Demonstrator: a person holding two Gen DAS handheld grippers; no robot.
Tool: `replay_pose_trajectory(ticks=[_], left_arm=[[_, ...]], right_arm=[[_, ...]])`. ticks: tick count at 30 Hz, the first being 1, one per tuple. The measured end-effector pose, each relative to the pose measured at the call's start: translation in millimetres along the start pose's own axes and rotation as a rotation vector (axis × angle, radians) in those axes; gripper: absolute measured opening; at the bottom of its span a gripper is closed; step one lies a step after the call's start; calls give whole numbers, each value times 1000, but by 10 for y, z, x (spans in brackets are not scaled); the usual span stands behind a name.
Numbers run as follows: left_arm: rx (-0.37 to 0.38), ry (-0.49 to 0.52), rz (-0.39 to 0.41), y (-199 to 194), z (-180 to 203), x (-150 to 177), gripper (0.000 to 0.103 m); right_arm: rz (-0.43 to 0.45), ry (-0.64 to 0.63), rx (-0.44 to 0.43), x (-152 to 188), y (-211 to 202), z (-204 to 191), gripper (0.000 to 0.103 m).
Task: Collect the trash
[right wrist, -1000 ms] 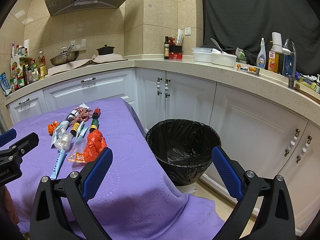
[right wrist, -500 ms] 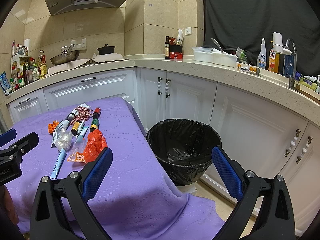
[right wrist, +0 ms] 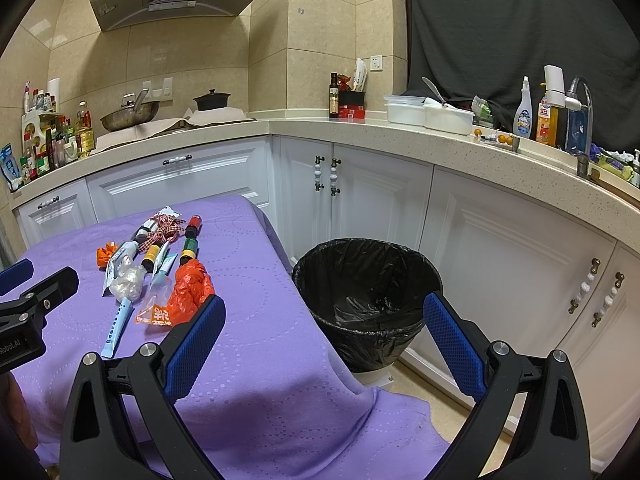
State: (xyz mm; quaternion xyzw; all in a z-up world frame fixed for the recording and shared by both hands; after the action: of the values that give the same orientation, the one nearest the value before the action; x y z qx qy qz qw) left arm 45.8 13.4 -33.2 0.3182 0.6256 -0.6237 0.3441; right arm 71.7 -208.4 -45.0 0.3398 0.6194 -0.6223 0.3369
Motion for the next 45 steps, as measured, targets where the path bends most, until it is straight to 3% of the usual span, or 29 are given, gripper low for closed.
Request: replay_pose_trajectory(ticks=[32, 45], left_arm=[[-7, 5, -4, 0, -18, 23, 100], [-71, -54, -119, 356, -440, 229, 99]], right_arm=[[-2, -1, 0, 8, 52, 21, 97], [-51, -71, -64, 30, 456, -321, 97]])
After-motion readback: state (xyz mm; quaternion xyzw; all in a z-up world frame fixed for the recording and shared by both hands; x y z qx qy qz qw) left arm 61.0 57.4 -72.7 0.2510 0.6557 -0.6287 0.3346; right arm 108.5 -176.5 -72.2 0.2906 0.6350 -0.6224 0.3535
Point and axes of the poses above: each gripper's, at about its wrist camera, not at the fingertips, and y roughly the way its jaws point, z to its right, x to its underside, the point moved 5 cm from there along y, roughly the way its jaws point, and after that the axes turned 6 degrees about -z, right-handed, at the moved point
